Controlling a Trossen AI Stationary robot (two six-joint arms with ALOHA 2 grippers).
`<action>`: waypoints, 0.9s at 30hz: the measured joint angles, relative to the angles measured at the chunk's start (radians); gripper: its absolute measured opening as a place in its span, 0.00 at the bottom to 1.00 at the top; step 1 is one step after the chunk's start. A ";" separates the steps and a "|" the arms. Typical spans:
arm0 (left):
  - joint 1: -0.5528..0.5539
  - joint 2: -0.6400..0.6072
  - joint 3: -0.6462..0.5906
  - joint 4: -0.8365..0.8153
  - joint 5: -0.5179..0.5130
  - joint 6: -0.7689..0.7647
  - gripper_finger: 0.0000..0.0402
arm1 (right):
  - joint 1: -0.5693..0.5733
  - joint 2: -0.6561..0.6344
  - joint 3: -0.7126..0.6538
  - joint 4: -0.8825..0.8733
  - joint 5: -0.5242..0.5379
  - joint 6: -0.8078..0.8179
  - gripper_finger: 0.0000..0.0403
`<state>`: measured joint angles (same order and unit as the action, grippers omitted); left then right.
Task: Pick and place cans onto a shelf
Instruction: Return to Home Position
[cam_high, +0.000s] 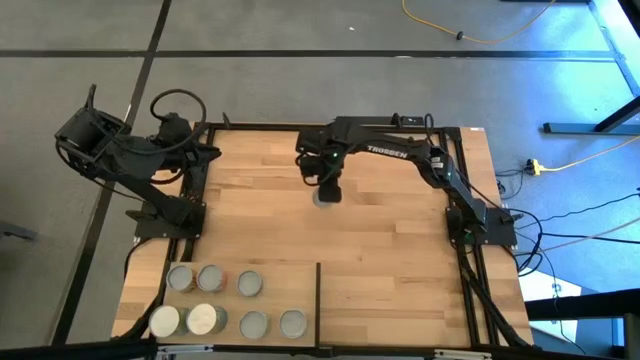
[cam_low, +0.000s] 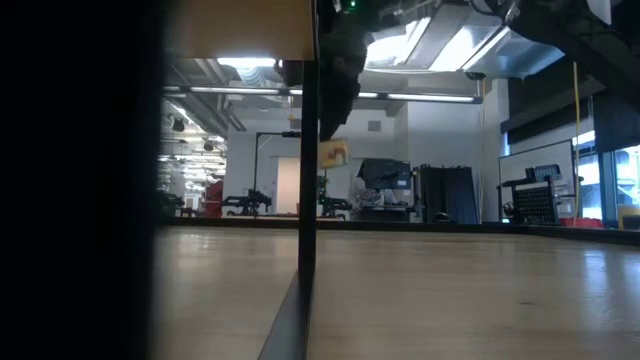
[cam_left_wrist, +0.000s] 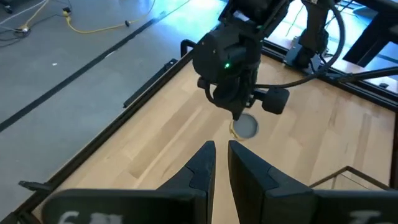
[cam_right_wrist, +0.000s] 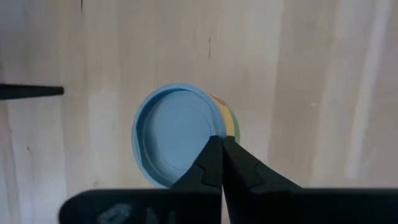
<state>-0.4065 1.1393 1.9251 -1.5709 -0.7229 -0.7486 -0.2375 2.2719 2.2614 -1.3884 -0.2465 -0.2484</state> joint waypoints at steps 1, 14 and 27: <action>0.000 0.000 0.000 0.000 0.003 0.000 0.09 | 0.000 0.000 -0.018 0.006 -0.012 0.000 0.00; 0.000 0.000 0.000 0.000 0.007 0.062 0.09 | 0.003 0.000 -0.279 0.088 -0.100 -0.047 0.00; 0.000 0.000 0.000 0.000 0.007 0.062 0.09 | 0.005 0.000 -0.438 0.247 -0.098 -0.070 0.04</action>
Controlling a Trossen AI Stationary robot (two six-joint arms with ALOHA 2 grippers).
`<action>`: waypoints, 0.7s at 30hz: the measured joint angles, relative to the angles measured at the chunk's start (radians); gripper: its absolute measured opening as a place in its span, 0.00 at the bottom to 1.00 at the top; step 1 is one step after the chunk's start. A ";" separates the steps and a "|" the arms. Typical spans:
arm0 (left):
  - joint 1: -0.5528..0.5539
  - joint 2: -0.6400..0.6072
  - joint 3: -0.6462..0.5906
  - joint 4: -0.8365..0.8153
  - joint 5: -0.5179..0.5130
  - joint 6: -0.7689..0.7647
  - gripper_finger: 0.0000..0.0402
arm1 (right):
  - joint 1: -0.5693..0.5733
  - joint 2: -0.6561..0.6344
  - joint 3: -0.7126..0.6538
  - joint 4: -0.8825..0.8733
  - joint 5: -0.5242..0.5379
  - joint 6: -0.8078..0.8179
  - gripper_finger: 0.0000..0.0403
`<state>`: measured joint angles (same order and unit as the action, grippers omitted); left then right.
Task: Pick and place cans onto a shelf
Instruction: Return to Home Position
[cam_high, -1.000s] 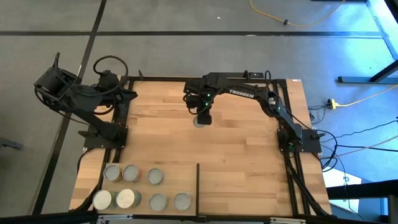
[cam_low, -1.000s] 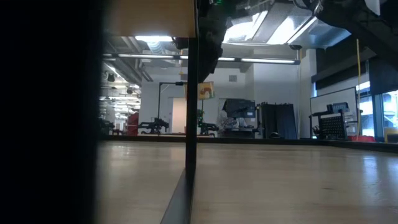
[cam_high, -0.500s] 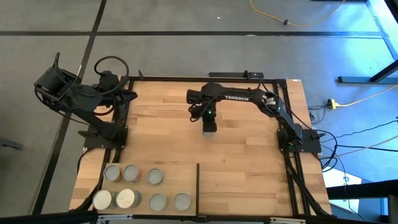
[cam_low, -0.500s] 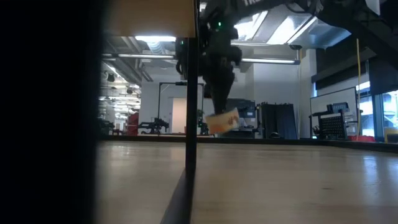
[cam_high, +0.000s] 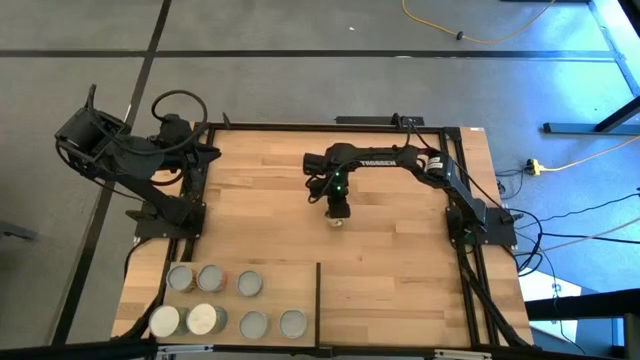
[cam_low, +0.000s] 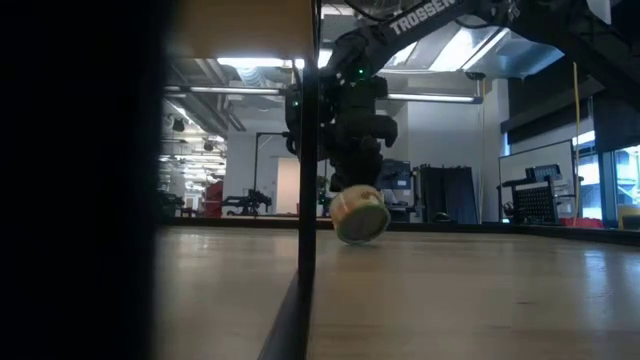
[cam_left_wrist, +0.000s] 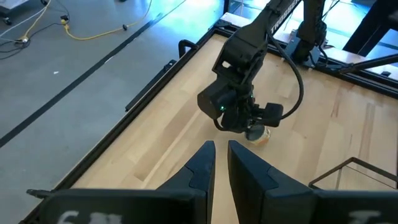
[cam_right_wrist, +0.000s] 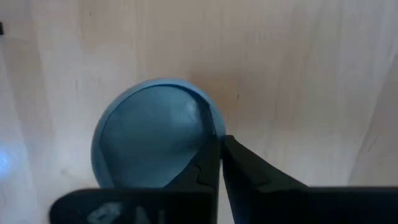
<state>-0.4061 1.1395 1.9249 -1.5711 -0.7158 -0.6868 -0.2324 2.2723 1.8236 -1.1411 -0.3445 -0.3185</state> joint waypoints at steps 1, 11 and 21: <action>0.000 0.000 0.000 0.000 0.000 0.000 0.09 | 0.000 0.000 0.000 0.001 0.006 0.000 0.06; 0.000 0.000 0.000 0.000 0.000 -0.001 0.09 | 0.000 0.000 0.027 -0.058 0.022 0.047 0.14; 0.000 0.000 0.000 0.000 0.005 -0.007 0.09 | 0.000 0.000 0.116 -0.189 0.021 0.021 0.15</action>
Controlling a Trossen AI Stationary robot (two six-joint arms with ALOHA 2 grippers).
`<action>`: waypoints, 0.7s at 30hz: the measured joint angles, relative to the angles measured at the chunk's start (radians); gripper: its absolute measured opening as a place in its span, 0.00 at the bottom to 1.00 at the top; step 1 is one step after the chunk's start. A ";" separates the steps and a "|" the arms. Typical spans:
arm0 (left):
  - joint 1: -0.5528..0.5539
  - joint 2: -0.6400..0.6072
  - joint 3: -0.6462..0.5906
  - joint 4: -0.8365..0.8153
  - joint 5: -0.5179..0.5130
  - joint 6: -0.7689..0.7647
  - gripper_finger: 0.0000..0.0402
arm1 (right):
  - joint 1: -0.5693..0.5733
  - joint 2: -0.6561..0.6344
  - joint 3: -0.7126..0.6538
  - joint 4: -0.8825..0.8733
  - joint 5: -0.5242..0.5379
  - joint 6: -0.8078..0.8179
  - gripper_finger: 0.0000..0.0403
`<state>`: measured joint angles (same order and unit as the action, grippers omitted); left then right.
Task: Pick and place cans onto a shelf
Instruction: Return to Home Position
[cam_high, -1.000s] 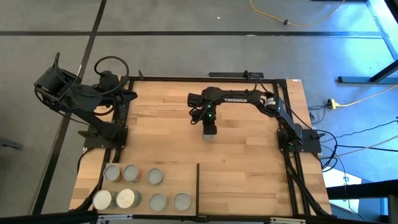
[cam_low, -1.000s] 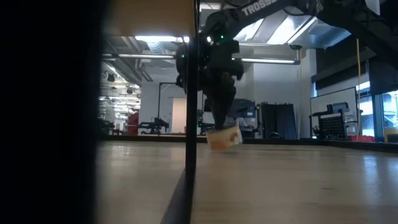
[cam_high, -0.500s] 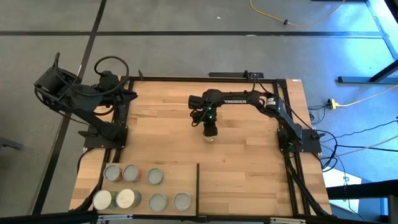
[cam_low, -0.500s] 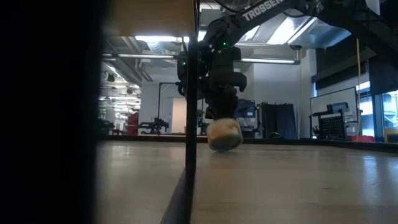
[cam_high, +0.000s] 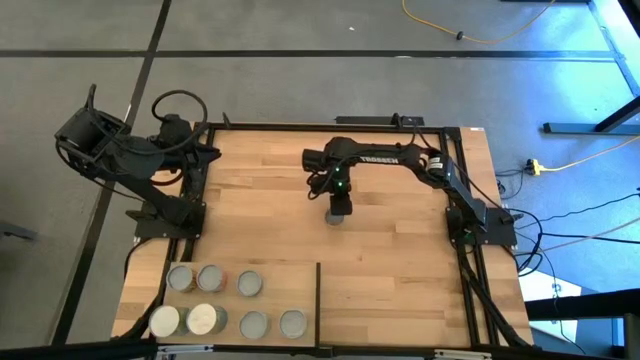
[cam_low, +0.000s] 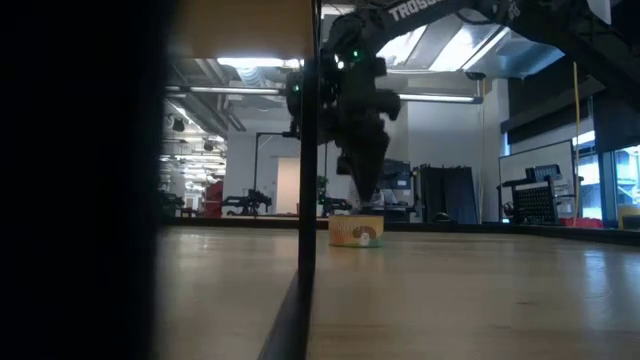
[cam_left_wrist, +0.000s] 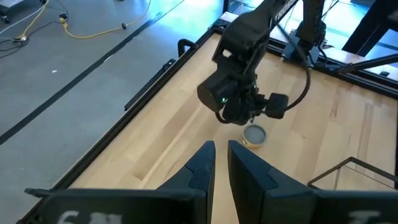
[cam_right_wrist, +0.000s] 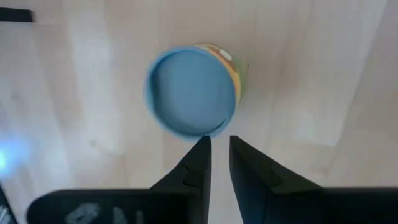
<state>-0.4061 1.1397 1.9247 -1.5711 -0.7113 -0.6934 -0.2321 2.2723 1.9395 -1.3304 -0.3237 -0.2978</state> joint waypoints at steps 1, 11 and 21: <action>0.000 0.000 0.000 0.000 0.000 -0.001 0.09 | 0.000 0.000 0.024 -0.022 0.000 -0.005 0.15; 0.000 0.000 -0.073 0.000 -0.001 -0.011 0.09 | 0.009 0.000 0.378 -0.141 -0.003 0.051 0.15; 0.007 0.014 -0.289 0.223 0.003 0.059 0.09 | 0.047 -0.192 0.362 -0.143 -0.046 0.071 0.15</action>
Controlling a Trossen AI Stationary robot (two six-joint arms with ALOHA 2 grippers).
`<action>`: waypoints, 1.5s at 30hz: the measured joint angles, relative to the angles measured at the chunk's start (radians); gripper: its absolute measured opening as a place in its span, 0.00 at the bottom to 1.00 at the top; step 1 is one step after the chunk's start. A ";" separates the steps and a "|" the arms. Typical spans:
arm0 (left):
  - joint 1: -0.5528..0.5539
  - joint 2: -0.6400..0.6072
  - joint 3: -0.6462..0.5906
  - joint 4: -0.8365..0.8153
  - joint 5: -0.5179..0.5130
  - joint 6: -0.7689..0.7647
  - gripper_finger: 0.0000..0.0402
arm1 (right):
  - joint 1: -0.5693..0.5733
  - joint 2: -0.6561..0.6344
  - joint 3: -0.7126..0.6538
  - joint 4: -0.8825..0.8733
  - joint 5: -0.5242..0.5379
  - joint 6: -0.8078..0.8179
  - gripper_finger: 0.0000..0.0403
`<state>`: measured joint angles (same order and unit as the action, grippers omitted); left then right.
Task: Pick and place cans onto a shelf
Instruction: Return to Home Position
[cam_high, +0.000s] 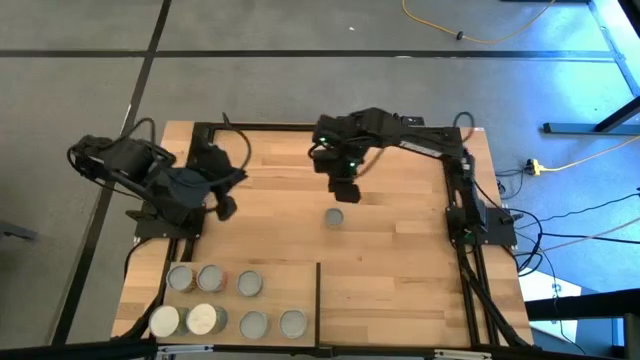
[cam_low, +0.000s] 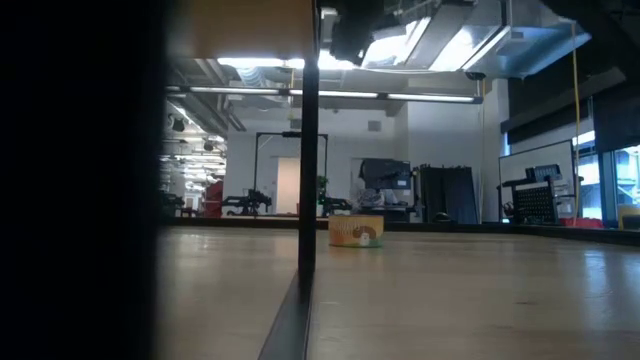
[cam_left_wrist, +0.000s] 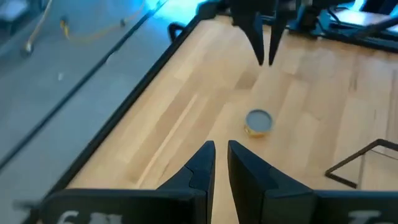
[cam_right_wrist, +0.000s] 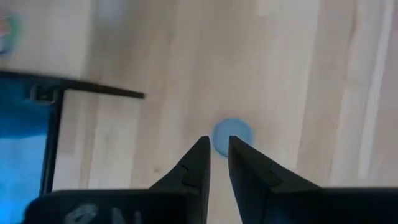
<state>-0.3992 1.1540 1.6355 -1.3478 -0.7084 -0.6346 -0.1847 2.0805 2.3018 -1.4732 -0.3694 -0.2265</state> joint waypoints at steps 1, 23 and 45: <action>0.005 0.006 -0.017 0.043 -0.001 0.045 0.09 | 0.006 -0.022 -0.001 -0.004 -0.002 -0.016 0.15; 0.219 0.354 -0.127 0.587 0.337 0.173 0.09 | -0.015 -0.578 -0.089 -0.097 0.202 -0.091 0.15; 0.306 0.452 -0.127 0.571 0.600 0.301 0.09 | -0.013 -0.747 -0.938 0.230 0.131 -0.161 0.15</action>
<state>-0.0933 1.6062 1.5082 -0.7770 -0.1085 -0.3337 -0.1982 1.3338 1.3639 -1.2435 -0.2387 -0.3875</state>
